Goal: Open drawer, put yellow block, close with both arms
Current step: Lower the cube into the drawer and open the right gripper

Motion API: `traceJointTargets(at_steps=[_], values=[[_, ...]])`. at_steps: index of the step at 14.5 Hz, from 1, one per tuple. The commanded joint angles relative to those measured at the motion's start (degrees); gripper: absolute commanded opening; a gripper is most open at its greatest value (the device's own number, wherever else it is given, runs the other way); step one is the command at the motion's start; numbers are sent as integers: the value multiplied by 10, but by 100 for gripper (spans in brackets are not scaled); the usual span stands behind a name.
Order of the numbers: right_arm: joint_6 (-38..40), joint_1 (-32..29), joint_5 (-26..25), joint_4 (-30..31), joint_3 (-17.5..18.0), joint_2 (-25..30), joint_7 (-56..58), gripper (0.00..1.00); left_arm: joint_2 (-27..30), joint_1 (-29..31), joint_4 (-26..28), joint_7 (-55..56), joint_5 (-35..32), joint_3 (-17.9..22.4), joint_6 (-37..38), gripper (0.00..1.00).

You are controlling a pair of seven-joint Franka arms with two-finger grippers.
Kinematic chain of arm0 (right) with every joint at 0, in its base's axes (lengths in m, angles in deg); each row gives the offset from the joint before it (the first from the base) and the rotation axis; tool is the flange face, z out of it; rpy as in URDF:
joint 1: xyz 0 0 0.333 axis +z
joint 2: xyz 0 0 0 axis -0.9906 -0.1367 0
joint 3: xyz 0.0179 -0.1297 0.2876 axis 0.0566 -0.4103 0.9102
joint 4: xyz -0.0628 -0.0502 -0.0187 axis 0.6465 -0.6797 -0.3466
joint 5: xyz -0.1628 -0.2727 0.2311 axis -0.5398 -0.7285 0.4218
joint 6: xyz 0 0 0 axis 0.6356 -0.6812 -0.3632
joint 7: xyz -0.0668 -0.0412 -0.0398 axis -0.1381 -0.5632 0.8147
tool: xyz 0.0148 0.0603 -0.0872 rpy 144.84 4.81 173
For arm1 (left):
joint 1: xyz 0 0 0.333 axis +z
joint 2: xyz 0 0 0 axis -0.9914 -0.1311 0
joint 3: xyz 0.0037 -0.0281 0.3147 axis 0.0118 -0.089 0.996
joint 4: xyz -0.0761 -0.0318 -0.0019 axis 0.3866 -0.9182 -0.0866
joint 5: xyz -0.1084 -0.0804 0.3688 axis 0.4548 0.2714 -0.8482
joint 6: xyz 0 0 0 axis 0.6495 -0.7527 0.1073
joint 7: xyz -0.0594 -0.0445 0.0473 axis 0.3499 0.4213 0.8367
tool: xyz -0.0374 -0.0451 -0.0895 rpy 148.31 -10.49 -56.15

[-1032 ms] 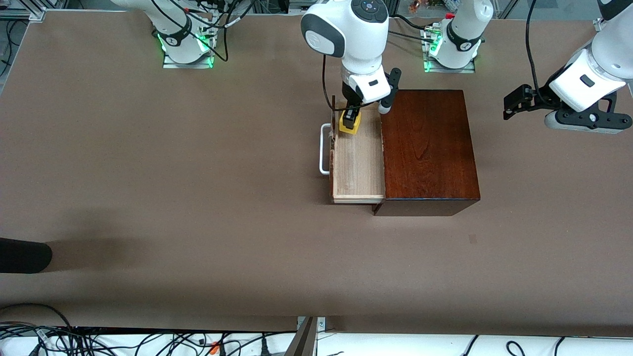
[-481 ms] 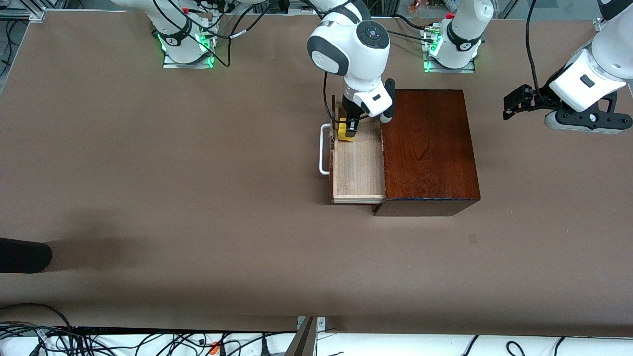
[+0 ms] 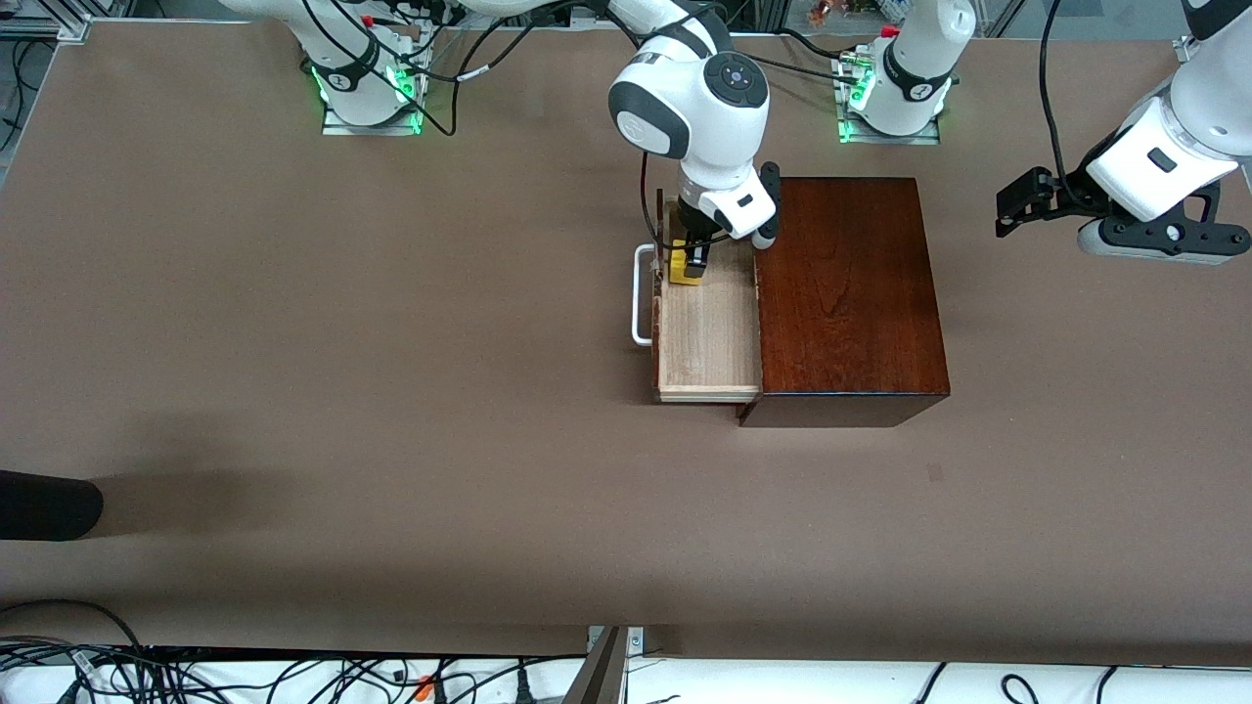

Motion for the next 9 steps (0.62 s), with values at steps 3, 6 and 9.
traceJointTargets(at_steps=[3, 6, 9], values=[[-7, -2, -9, -15, -3, -13, 19, 52, 1, 3, -14, 7, 4, 2, -3, 100], [-6, -3, -7, -16, -3, -11, 10, 100, -4, 4, -14, 7, 3, 2, -3, 100], [0, -3, -4, -18, -4, -6, 10, 100, -4, 3, -14, 7, 4, 2, -3, 100]])
